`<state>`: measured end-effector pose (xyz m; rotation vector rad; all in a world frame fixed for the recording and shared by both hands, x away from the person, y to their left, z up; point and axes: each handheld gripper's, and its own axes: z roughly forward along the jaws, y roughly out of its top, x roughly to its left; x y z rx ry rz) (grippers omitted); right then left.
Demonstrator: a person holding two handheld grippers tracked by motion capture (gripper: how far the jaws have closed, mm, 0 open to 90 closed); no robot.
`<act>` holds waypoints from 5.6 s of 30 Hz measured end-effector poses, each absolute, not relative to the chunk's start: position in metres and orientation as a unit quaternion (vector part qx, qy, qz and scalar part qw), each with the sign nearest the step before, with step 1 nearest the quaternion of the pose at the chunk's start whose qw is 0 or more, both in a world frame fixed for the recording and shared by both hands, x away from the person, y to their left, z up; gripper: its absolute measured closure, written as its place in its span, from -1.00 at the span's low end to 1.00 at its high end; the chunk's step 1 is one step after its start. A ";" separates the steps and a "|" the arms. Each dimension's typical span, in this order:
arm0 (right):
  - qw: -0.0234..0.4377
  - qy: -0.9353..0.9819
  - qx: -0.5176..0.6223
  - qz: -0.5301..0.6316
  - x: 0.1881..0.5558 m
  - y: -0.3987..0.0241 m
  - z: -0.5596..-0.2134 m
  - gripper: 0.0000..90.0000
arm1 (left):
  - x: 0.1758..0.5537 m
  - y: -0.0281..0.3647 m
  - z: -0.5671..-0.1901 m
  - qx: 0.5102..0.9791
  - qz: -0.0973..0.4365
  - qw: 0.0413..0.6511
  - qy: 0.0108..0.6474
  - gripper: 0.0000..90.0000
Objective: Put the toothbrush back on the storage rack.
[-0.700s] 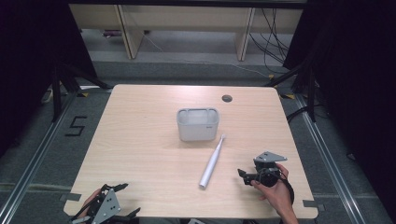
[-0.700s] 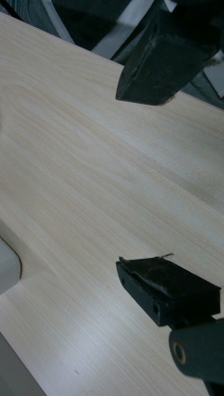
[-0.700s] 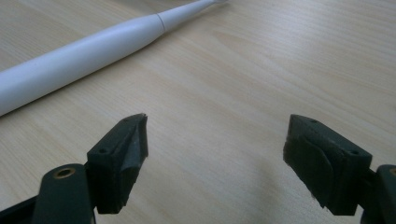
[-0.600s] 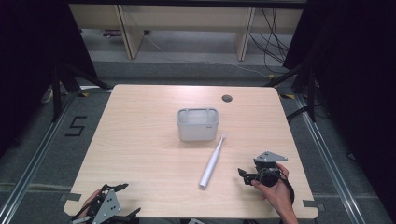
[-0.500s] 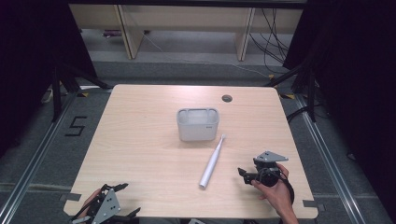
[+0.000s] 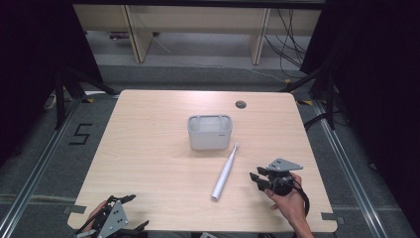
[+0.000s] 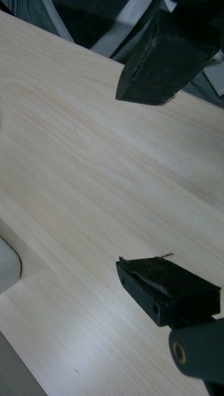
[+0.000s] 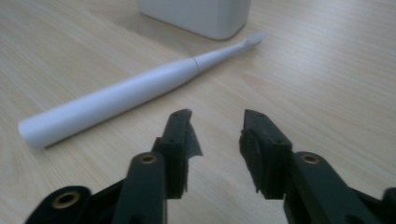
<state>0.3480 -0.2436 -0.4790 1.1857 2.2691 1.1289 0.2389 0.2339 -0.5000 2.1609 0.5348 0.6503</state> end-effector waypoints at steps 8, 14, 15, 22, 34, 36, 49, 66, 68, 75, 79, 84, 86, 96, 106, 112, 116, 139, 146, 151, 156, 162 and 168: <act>0.169 0.801 0.399 0.413 0.350 -0.226 -0.471 0.80 | 0.239 0.234 -0.500 0.854 0.257 0.401 0.211 -0.67; 0.170 0.821 0.354 0.415 0.354 -0.199 -0.468 0.95 | 0.239 0.234 -0.500 0.853 0.258 0.402 0.213 -0.67; 0.171 0.827 0.338 0.415 0.357 -0.195 -0.468 0.97 | 0.239 0.234 -0.500 0.855 0.256 0.398 0.213 -0.67; 0.158 0.836 0.318 0.419 0.363 -0.174 -0.469 1.00 | 0.239 0.234 -0.500 0.855 0.254 0.398 0.212 -0.67; 0.148 0.852 0.295 0.407 0.373 -0.143 -0.474 1.00 | 0.239 0.234 -0.500 0.854 0.256 0.400 0.212 -0.67; 0.144 0.856 0.291 0.403 0.375 -0.139 -0.476 1.00 | 0.239 0.234 -0.500 0.854 0.255 0.399 0.212 -0.67; 0.128 0.874 0.286 0.372 0.381 -0.124 -0.485 1.00 | 0.239 0.235 -0.500 0.856 0.257 0.397 0.209 -0.67; 0.120 0.886 0.284 0.347 0.379 -0.128 -0.494 1.00 | 0.240 0.236 -0.499 0.861 0.258 0.389 0.202 -0.67; 0.129 0.890 0.264 0.347 0.381 -0.132 -0.494 1.00 | 0.239 0.235 -0.500 0.858 0.257 0.394 0.204 -0.67; 0.118 0.883 0.294 0.345 0.376 -0.139 -0.495 1.00 | 0.240 0.235 -0.500 0.857 0.256 0.397 0.208 -0.67; 0.113 0.887 0.289 0.341 0.374 -0.145 -0.494 1.00 | 0.239 0.235 -0.499 0.860 0.254 0.392 0.207 -0.67; 0.114 0.886 0.284 0.347 0.372 -0.152 -0.497 1.00 | 0.239 0.234 -0.500 0.858 0.255 0.395 0.207 -0.67; 0.109 0.888 0.287 0.342 0.370 -0.157 -0.495 1.00 | 0.239 0.235 -0.500 0.858 0.256 0.394 0.208 -0.67; 0.104 0.887 0.297 0.338 0.361 -0.174 -0.496 1.00 | 0.239 0.235 -0.499 0.860 0.257 0.389 0.208 -0.67; 0.104 0.881 0.309 0.344 0.349 -0.197 -0.495 1.00 | 0.239 0.234 -0.501 0.857 0.255 0.396 0.208 -0.67; 0.103 0.880 0.326 0.330 0.344 -0.208 -0.494 0.99 | 0.240 0.234 -0.501 0.859 0.257 0.392 0.206 -0.67; 0.103 0.881 0.317 0.337 0.345 -0.214 -0.495 0.99 | 0.240 0.234 -0.501 0.859 0.257 0.392 0.207 -0.67; 0.138 0.882 0.312 0.325 0.343 -0.214 -0.479 0.70 | 0.239 0.233 -0.502 0.853 0.254 0.403 0.214 -0.67; 0.143 0.890 0.292 0.320 0.346 -0.215 -0.475 0.56 | 0.239 0.234 -0.501 0.856 0.254 0.397 0.213 -0.67; 0.145 0.890 0.299 0.314 0.348 -0.215 -0.473 0.53 | 0.239 0.233 -0.501 0.855 0.252 0.400 0.216 -0.67; 0.146 0.901 0.279 0.299 0.352 -0.214 -0.473 0.25 | 0.239 0.233 -0.501 0.854 0.251 0.400 0.217 -0.67; 0.159 0.925 0.223 0.264 0.357 -0.206 -0.473 -0.02 | 0.239 0.234 -0.501 0.858 0.255 0.391 0.214 -0.67; 0.141 0.941 0.199 0.233 0.361 -0.193 -0.468 -0.10 | 0.240 0.235 -0.500 0.858 0.258 0.390 0.213 -0.67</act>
